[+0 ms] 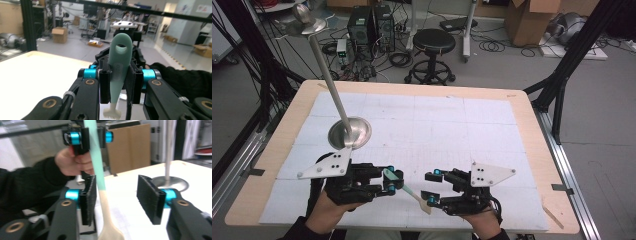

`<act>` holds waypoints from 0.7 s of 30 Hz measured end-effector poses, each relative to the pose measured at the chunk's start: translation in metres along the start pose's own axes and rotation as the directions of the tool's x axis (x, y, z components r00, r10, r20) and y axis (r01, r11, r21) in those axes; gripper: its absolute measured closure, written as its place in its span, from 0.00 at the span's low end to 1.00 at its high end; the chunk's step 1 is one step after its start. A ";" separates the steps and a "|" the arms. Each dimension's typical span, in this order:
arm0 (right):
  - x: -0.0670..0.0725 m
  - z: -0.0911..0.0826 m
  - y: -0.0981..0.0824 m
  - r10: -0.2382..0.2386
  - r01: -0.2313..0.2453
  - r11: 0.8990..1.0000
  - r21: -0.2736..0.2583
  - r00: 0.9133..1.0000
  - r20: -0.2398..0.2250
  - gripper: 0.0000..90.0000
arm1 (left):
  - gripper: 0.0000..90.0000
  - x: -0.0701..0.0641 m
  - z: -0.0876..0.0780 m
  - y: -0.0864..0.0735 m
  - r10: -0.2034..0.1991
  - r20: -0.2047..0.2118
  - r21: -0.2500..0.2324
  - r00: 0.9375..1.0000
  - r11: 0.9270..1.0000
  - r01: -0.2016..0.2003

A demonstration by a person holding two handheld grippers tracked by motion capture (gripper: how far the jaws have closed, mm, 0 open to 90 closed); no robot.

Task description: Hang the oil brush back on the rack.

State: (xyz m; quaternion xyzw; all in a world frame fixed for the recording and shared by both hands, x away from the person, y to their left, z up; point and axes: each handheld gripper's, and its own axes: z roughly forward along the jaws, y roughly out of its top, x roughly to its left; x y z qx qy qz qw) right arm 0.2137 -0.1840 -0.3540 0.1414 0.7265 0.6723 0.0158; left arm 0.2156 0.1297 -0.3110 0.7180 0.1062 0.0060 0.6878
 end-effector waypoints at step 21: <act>0.019 0.025 0.001 -0.130 0.109 0.983 0.148 0.981 0.142 0.46 | 0.84 -0.013 0.016 0.016 0.020 -0.186 0.155 0.982 0.988 0.009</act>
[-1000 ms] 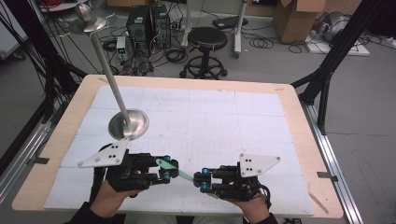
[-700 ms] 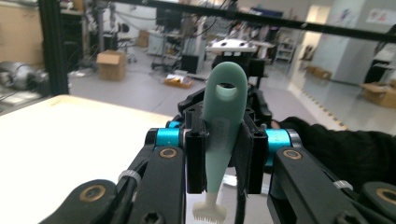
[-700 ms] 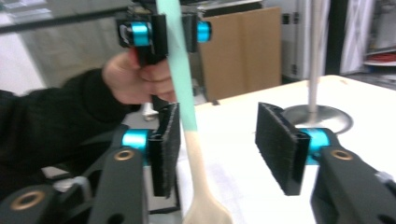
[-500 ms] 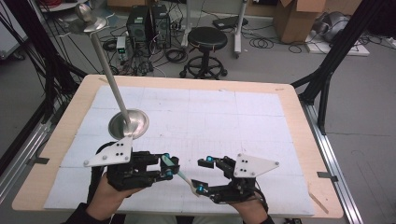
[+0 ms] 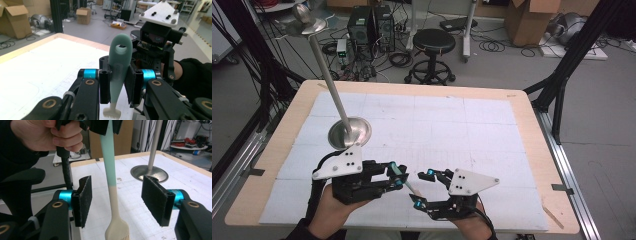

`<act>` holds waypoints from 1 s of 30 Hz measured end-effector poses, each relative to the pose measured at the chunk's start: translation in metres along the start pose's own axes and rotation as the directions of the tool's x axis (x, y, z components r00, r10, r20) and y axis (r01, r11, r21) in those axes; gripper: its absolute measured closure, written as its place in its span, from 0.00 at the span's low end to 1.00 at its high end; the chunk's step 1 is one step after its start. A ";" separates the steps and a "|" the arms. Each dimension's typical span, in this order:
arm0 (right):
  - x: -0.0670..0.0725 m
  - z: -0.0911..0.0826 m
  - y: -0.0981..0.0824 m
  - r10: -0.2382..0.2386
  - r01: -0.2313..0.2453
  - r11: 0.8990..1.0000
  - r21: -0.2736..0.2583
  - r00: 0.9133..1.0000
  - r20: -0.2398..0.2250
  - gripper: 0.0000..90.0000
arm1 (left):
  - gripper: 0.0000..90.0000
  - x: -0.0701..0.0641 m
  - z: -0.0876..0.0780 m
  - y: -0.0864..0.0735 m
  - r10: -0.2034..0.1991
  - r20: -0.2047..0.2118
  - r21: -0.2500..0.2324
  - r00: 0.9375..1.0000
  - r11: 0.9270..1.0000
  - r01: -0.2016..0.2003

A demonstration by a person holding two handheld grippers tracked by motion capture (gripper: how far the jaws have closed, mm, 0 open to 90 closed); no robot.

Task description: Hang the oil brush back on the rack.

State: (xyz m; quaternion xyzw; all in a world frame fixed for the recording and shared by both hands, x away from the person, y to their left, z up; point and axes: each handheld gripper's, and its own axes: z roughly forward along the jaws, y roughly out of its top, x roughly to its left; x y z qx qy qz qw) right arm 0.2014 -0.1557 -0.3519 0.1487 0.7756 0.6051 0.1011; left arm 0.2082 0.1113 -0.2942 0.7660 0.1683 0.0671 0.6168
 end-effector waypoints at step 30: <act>0.007 0.009 -0.002 -0.071 0.067 0.997 0.042 0.994 0.086 0.90 | 0.84 -0.005 0.017 0.002 -0.022 -0.038 0.032 0.999 0.999 0.023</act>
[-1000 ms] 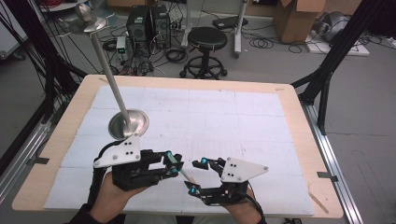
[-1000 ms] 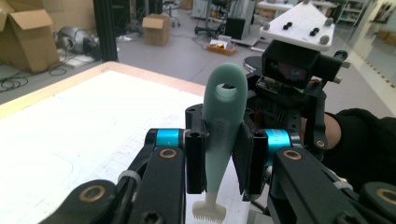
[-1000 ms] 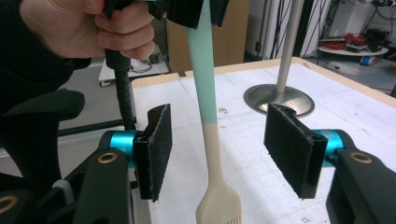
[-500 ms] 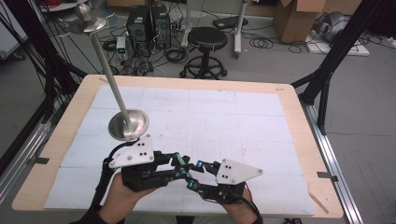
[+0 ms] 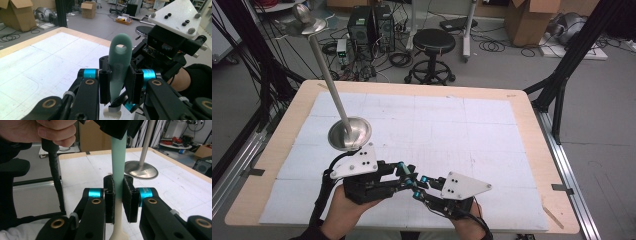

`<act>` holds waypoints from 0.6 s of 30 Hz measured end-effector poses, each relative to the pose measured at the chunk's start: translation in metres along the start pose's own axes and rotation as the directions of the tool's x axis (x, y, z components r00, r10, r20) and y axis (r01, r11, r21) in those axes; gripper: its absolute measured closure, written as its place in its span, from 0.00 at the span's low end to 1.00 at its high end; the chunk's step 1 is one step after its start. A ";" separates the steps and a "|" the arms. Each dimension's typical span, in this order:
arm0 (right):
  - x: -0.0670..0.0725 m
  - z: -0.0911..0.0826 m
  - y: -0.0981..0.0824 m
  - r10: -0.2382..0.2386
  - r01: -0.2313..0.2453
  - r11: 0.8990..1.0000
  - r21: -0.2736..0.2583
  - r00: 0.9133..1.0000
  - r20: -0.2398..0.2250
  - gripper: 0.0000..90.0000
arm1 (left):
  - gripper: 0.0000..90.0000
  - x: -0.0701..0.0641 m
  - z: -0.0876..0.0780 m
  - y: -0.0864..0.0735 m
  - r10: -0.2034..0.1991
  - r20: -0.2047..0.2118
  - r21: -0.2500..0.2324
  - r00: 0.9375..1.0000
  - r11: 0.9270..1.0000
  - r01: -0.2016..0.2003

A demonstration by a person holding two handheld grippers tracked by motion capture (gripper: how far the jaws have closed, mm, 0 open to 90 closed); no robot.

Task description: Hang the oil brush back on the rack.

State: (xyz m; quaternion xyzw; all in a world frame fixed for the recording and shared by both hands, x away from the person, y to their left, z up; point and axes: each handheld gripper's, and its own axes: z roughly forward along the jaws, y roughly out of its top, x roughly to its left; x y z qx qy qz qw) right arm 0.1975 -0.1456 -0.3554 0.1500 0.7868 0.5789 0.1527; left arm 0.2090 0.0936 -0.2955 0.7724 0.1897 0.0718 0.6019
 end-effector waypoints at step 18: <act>-0.005 -0.003 0.001 0.023 -0.054 0.995 -0.088 0.948 -0.318 0.91 | 0.54 0.016 -0.013 -0.007 0.049 0.344 -0.212 0.938 0.977 0.027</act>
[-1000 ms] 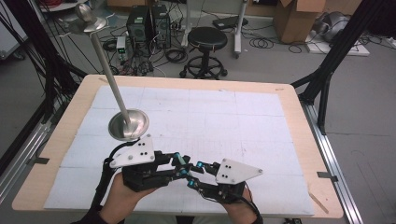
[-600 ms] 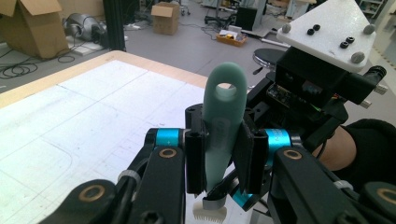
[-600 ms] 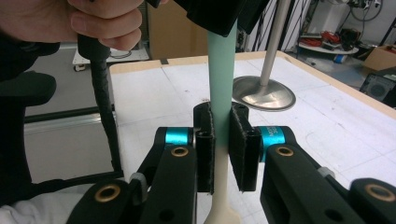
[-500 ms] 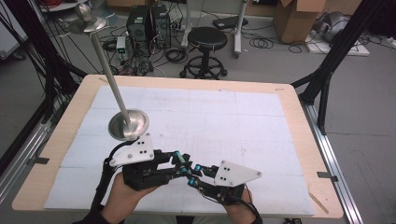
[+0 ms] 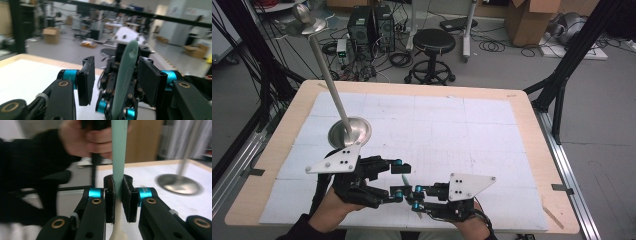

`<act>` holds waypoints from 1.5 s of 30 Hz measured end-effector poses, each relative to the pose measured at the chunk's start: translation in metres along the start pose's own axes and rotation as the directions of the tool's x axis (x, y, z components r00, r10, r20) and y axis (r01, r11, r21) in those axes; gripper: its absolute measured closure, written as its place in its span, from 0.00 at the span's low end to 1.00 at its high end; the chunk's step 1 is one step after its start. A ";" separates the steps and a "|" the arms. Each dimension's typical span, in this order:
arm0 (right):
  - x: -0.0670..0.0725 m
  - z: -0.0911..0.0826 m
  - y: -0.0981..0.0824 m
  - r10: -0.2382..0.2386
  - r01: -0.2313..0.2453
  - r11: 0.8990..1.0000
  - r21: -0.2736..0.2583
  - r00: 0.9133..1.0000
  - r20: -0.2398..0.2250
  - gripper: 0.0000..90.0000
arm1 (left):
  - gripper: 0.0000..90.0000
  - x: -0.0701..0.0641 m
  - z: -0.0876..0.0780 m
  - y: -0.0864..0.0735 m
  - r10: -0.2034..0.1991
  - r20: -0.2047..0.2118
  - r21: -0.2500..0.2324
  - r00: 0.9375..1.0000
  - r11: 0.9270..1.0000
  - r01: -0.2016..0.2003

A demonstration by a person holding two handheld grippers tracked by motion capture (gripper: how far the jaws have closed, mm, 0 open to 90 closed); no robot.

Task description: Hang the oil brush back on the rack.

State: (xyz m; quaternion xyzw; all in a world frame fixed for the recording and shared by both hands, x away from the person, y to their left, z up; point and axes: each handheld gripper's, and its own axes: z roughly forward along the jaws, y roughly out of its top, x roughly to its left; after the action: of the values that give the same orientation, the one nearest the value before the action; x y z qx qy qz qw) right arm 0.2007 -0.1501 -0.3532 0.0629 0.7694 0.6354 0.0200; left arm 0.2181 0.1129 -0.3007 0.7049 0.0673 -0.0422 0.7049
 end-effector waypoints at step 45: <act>-0.009 -0.004 -0.006 0.101 -0.110 0.989 -0.101 0.990 -0.097 0.54 | 0.91 -0.002 0.004 -0.003 0.036 0.032 0.017 0.999 0.999 -0.037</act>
State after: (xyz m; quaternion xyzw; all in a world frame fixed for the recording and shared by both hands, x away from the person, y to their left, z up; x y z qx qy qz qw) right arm 0.2082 -0.1567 -0.3590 0.0731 0.7301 0.6779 -0.0458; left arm 0.2153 0.1087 -0.3032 0.7115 0.0427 -0.0412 0.7002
